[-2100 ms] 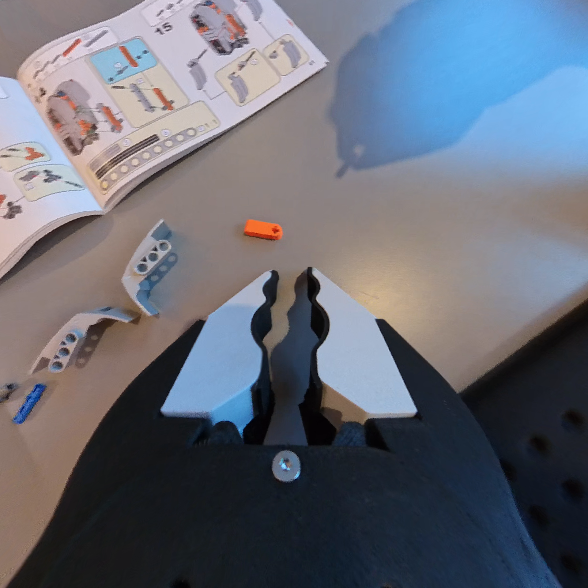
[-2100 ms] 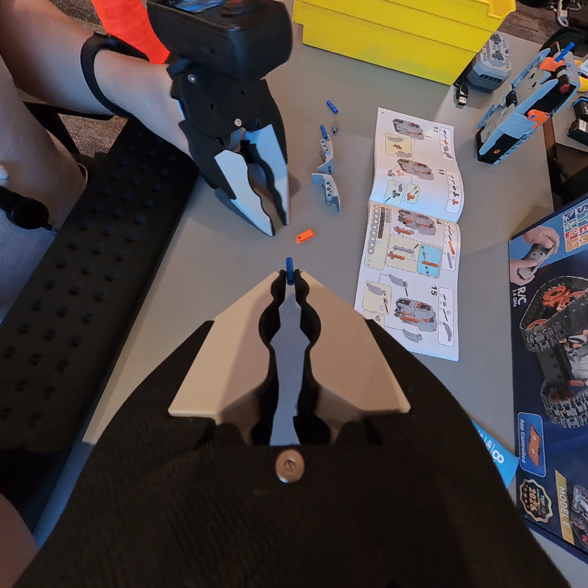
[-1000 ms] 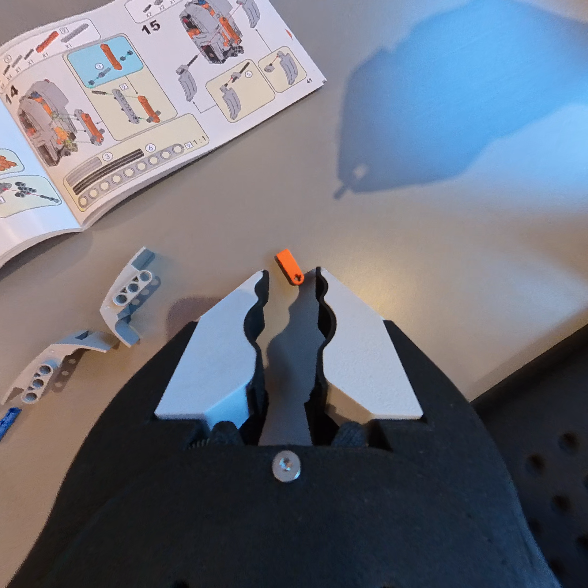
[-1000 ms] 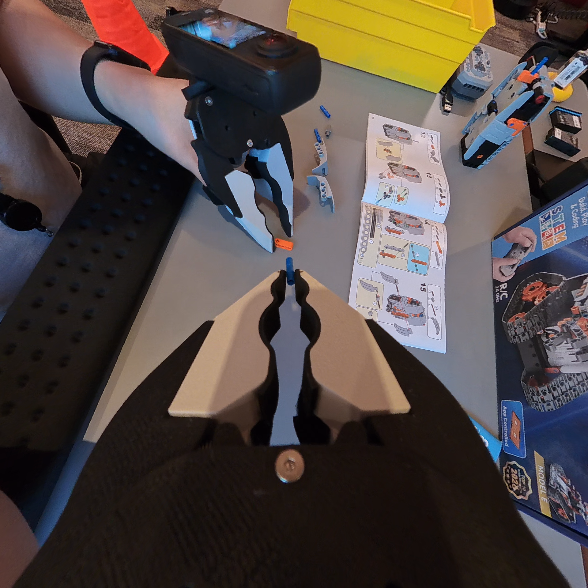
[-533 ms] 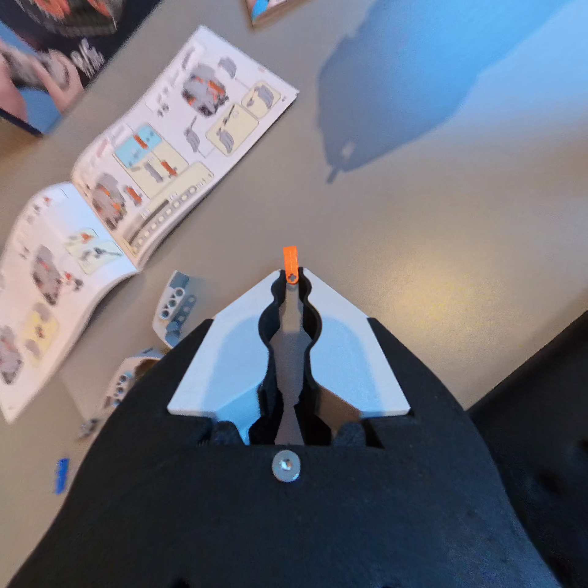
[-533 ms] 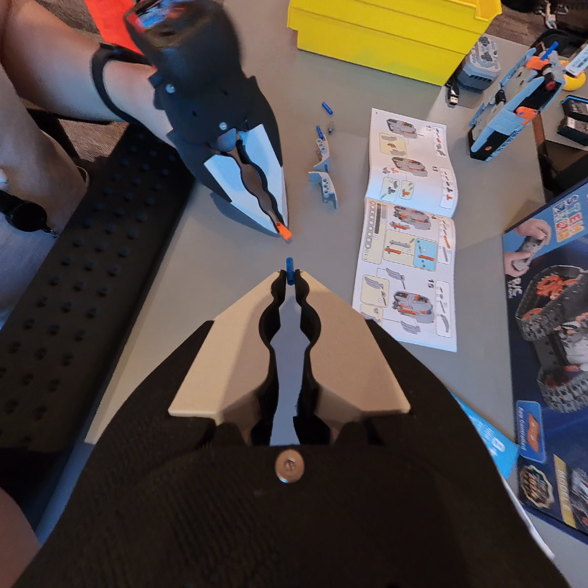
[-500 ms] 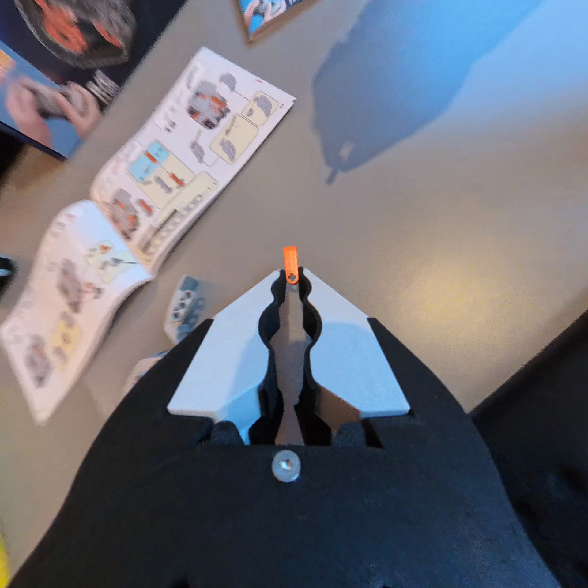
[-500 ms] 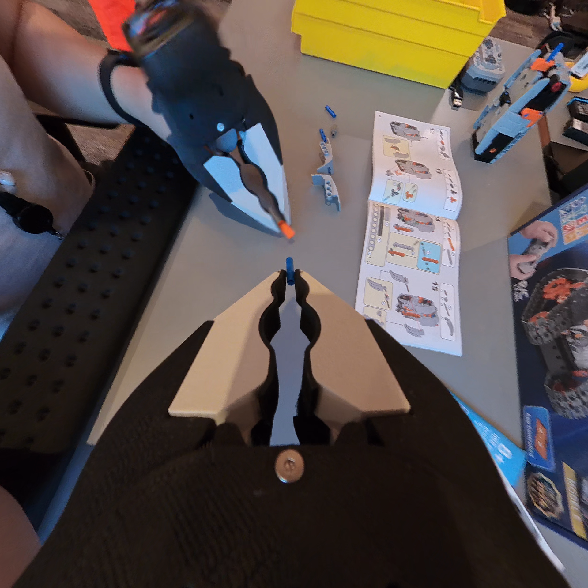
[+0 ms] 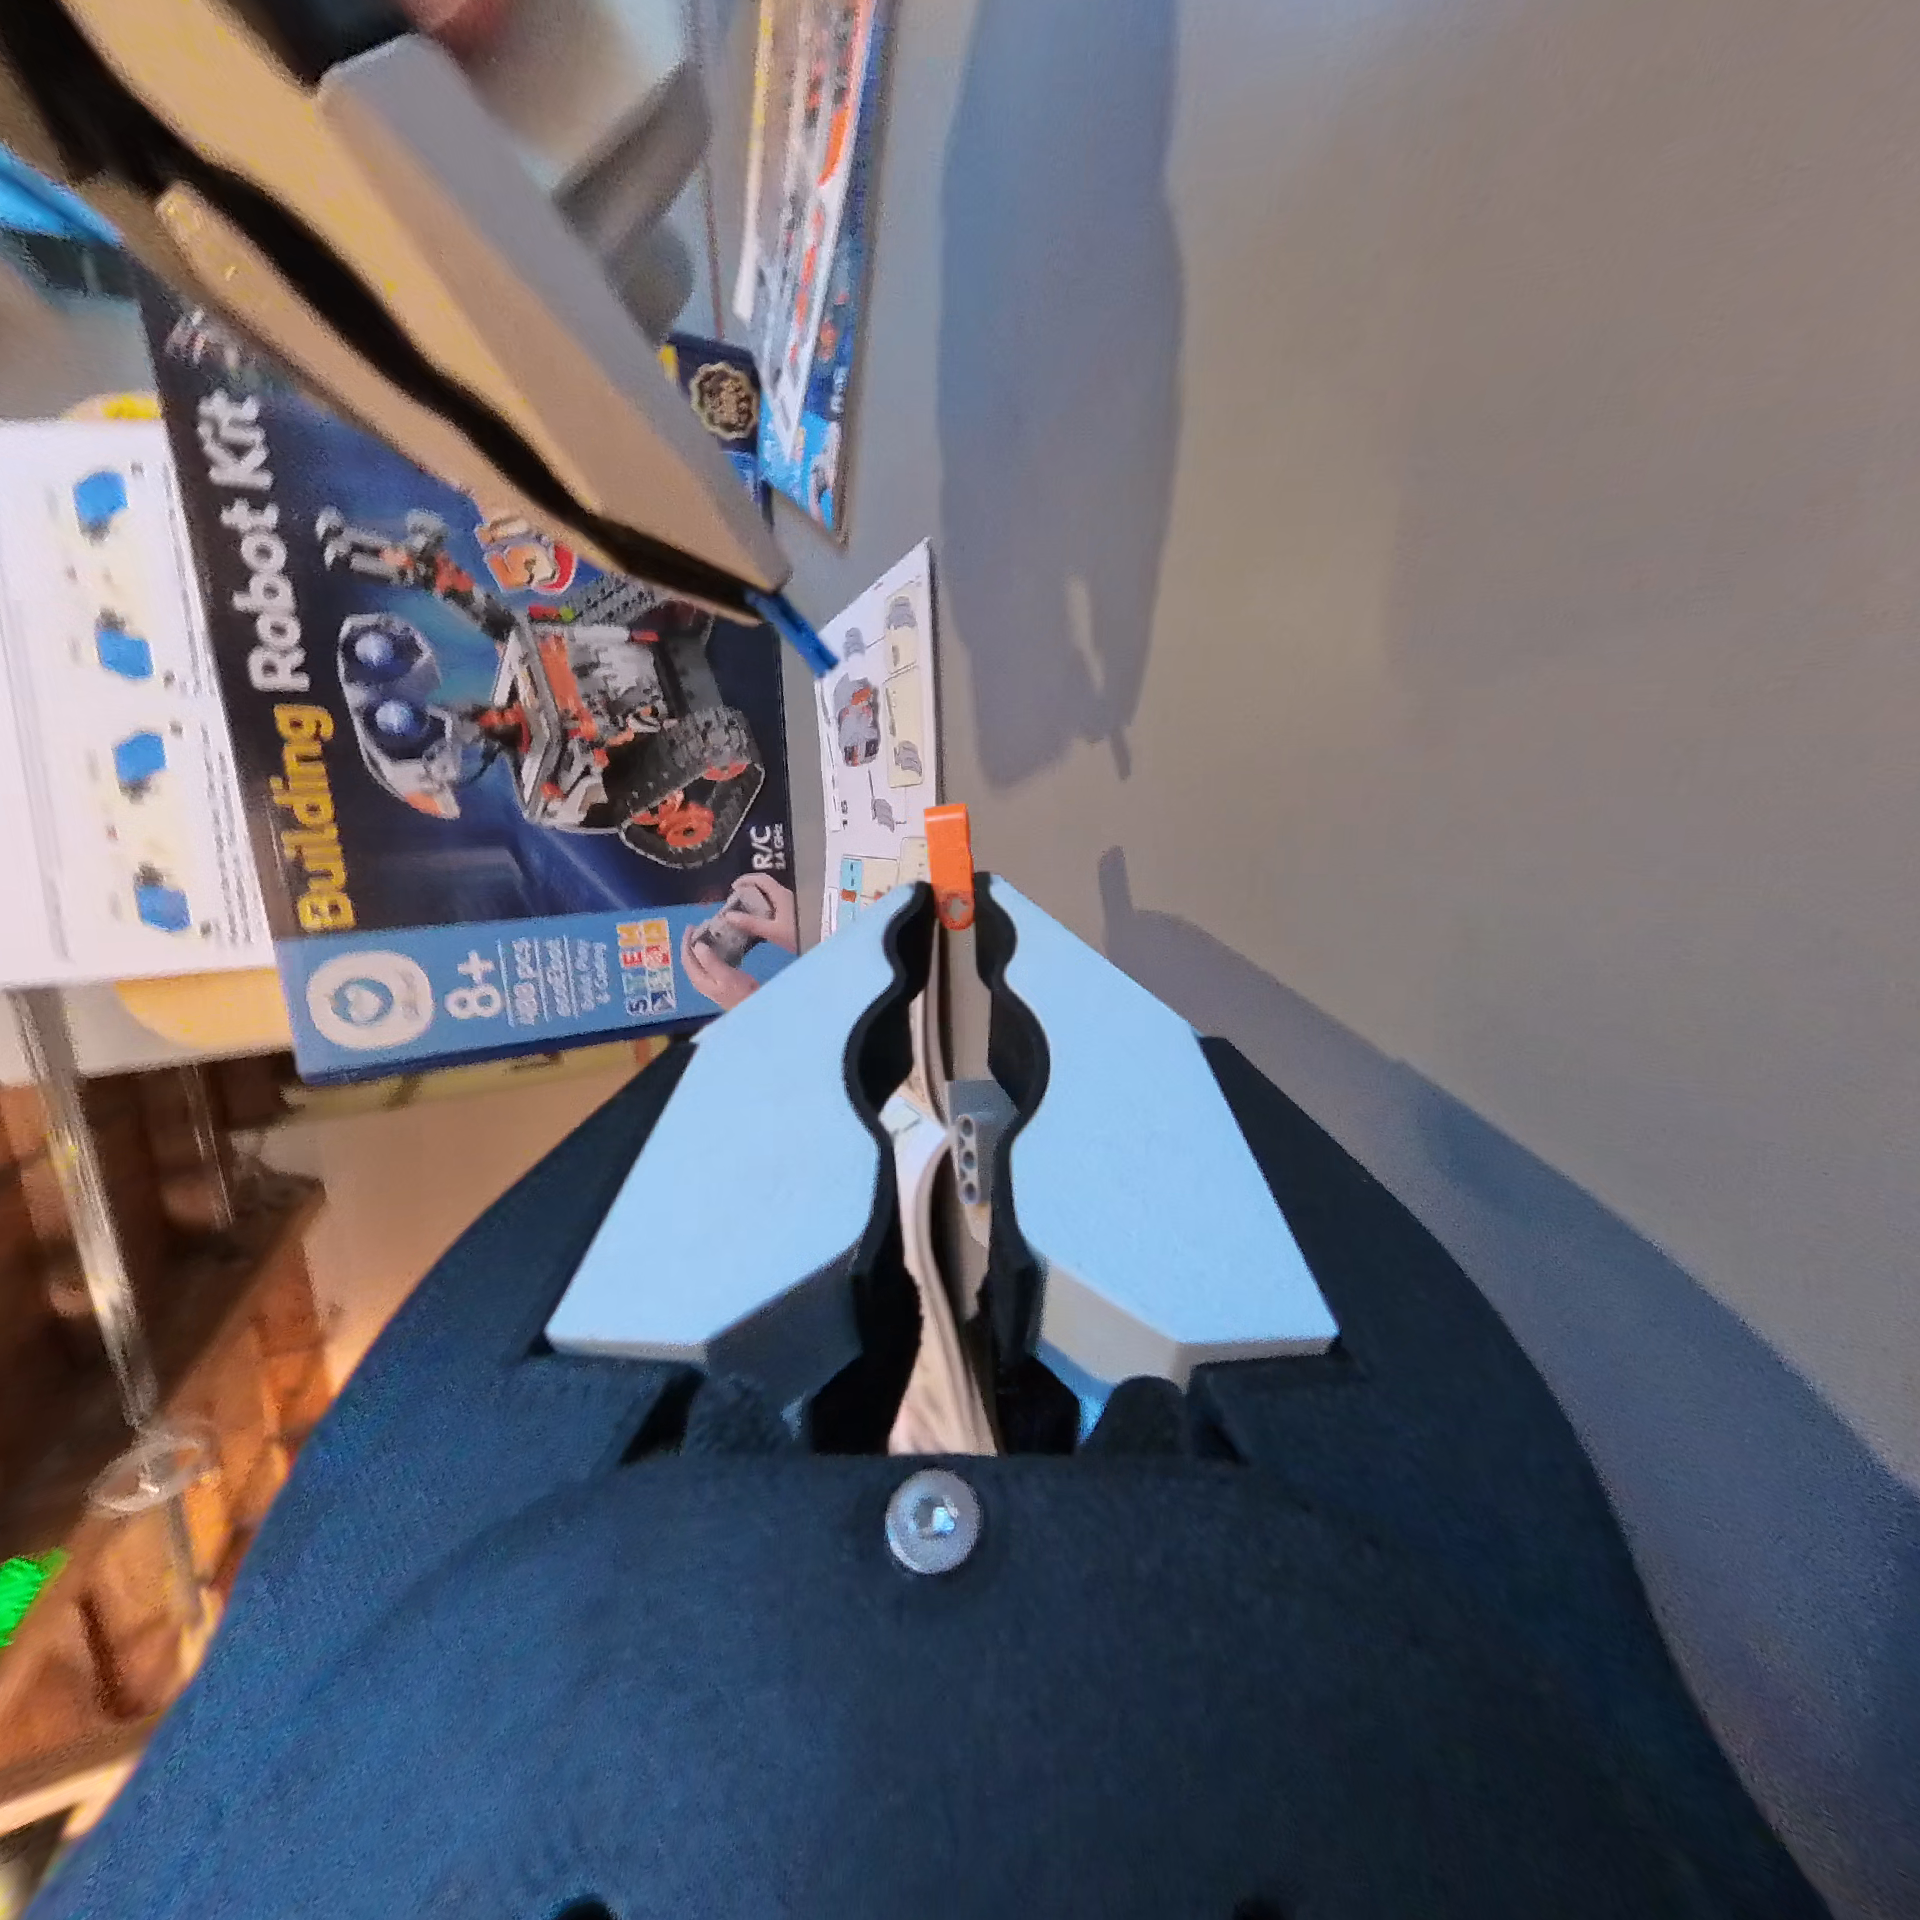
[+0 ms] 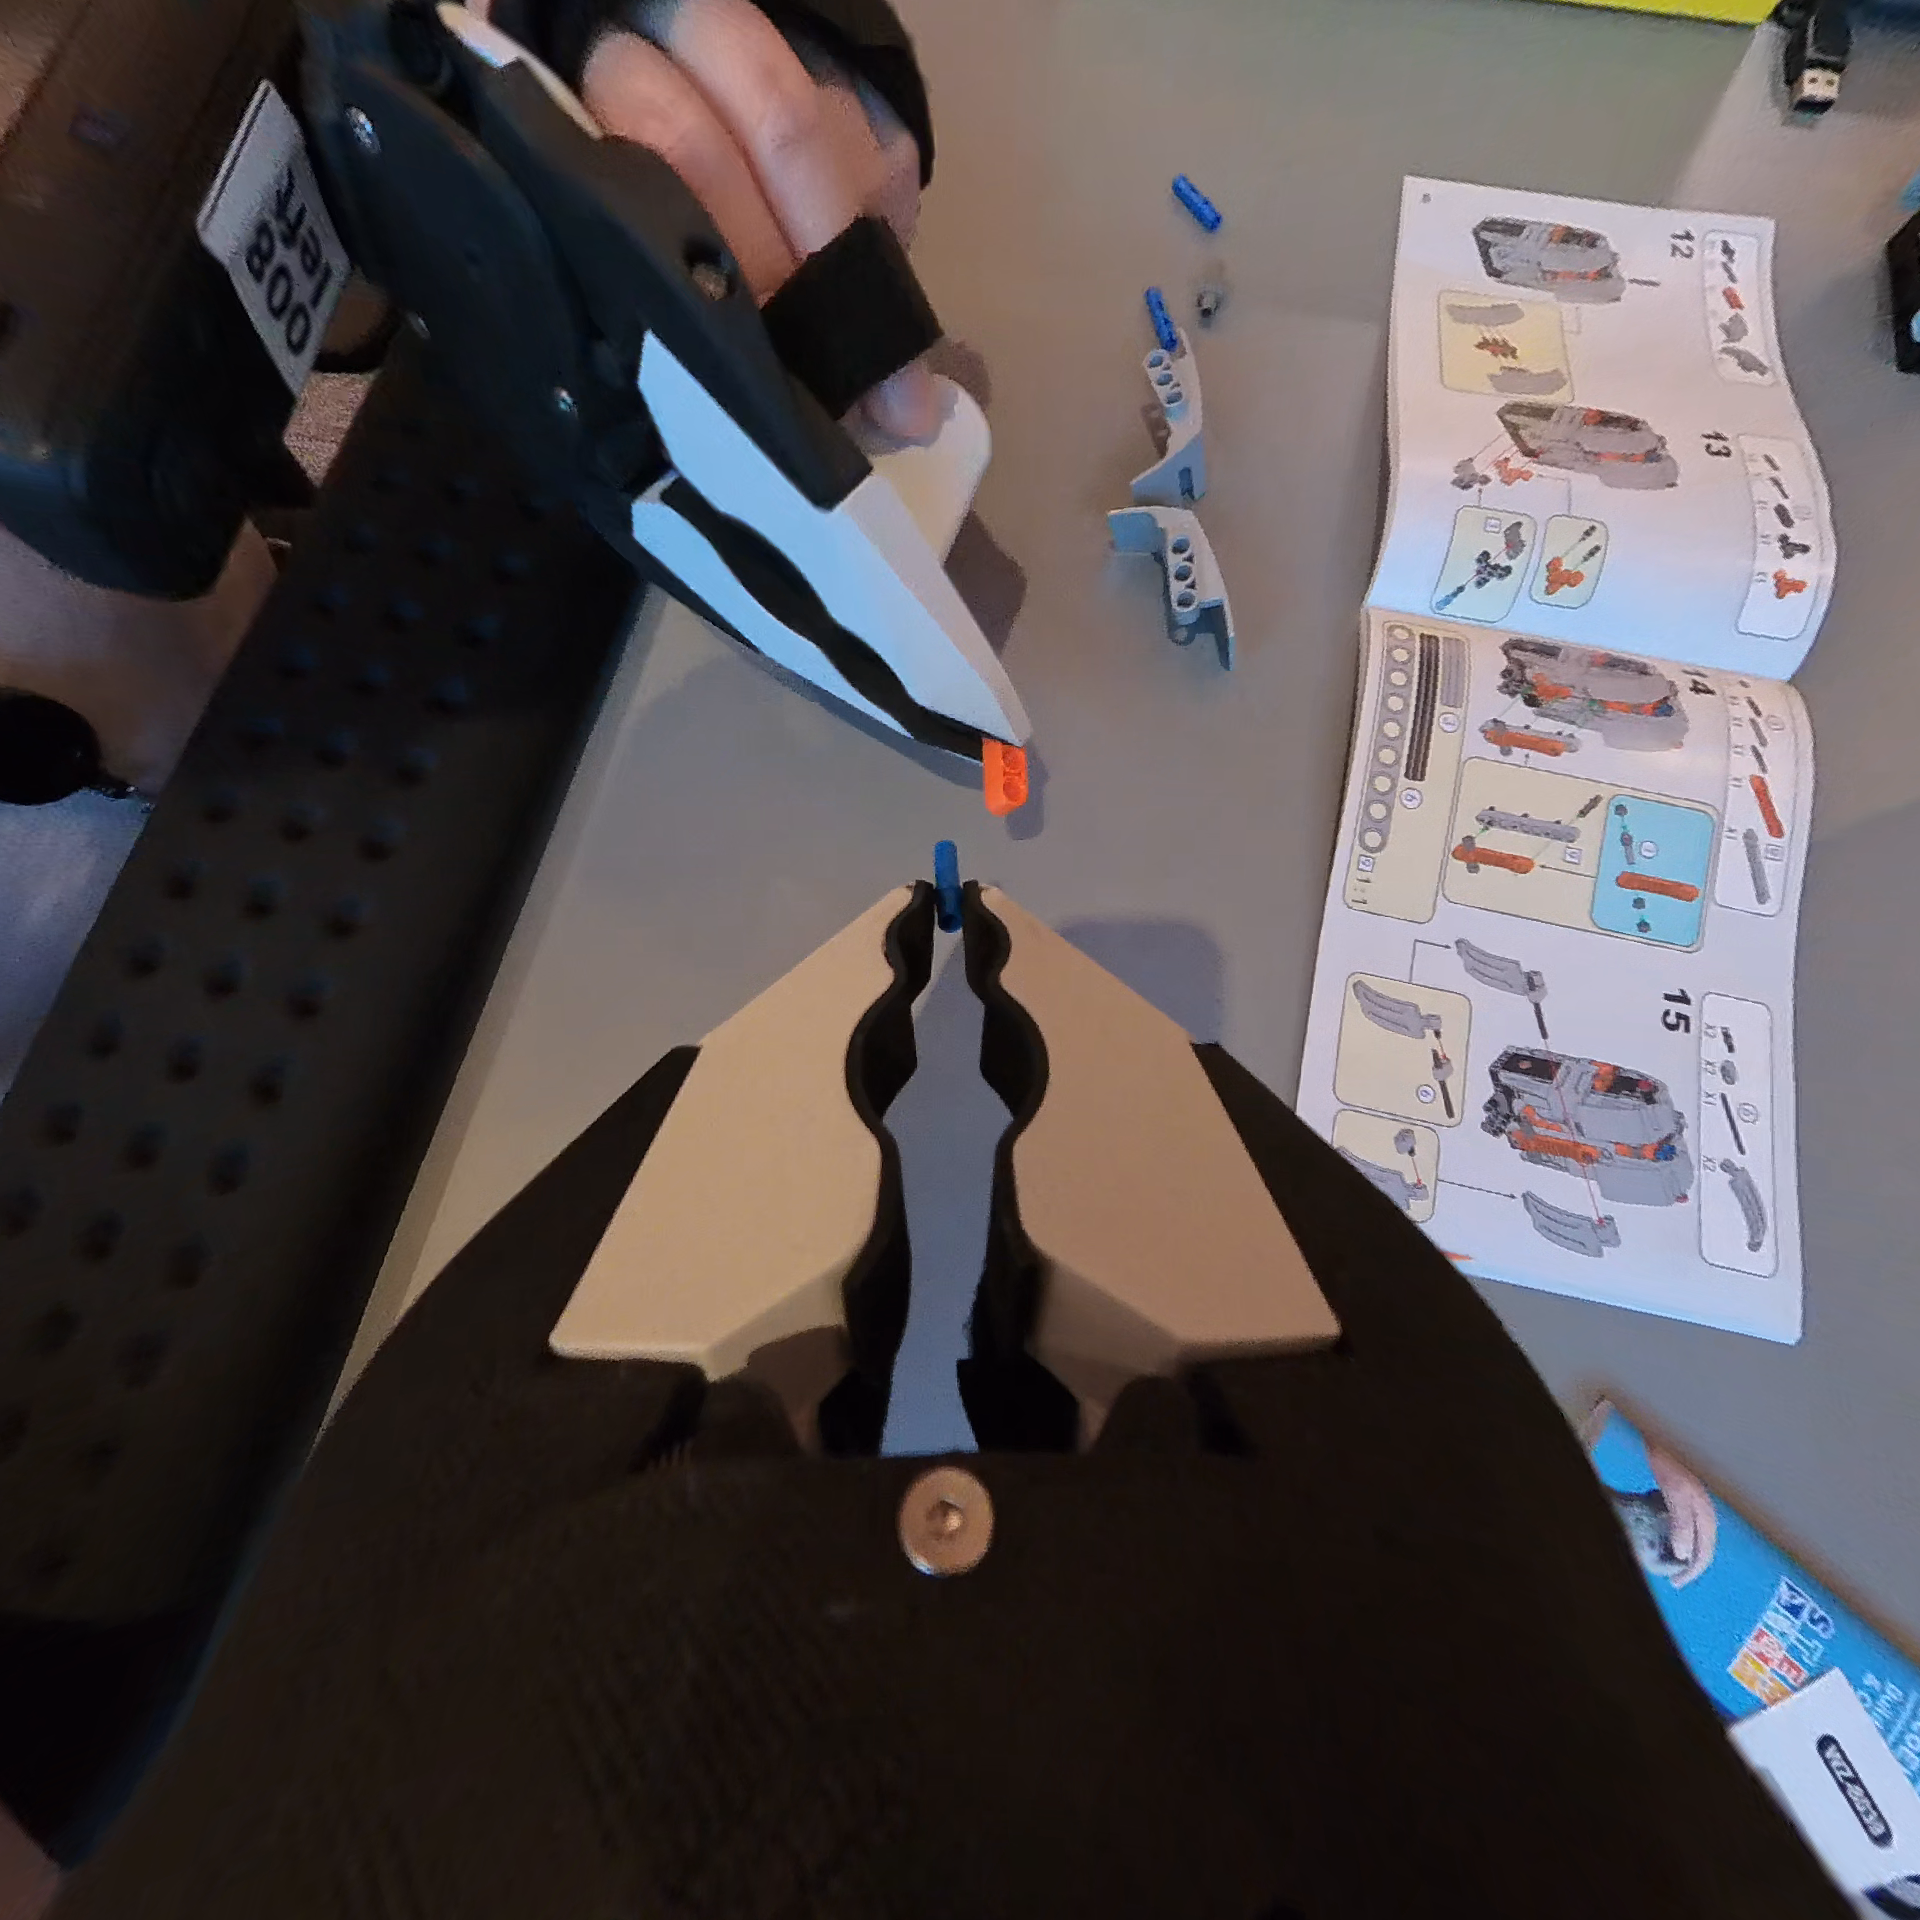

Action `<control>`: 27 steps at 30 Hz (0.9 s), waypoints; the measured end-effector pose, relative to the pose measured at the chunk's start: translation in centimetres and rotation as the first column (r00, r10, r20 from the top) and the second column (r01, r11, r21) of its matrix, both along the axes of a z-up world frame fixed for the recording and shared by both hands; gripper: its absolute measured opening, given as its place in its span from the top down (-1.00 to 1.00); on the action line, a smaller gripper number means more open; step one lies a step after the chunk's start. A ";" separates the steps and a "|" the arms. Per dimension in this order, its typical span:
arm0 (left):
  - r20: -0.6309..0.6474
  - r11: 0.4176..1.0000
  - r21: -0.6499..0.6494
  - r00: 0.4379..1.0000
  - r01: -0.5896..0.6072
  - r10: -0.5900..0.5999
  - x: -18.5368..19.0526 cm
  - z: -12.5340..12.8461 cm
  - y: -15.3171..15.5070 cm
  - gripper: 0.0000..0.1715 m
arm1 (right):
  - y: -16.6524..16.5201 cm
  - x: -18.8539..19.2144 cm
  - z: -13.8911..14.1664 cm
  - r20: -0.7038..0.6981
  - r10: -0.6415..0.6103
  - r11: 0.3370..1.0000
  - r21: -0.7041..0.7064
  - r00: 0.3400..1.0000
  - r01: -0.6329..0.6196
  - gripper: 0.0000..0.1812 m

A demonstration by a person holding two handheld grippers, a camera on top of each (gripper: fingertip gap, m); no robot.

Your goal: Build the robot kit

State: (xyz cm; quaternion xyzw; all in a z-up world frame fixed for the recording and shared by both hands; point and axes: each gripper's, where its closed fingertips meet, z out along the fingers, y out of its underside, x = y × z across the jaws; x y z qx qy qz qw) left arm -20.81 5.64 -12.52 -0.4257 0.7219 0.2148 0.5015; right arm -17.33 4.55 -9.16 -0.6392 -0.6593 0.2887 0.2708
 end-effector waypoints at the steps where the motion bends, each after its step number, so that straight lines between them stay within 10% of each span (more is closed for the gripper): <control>1: -0.037 1.000 0.016 0.999 0.020 -0.019 0.0 -0.3 0.2 0.93 | 0.3 -0.1 -0.2 0.003 -0.013 1.000 0.002 1.000 0.013 0.96; 9: -0.235 0.969 0.022 0.944 0.245 -0.234 1.0 -2.3 -0.1 0.93 | 0.7 -1.0 -1.9 0.048 -0.008 1.000 0.027 0.999 0.007 0.96; 27: -0.323 0.913 0.165 0.895 0.373 -0.307 1.4 -3.4 -0.5 0.93 | 0.6 -0.9 -5.3 0.218 0.044 0.998 0.041 0.975 -0.054 0.96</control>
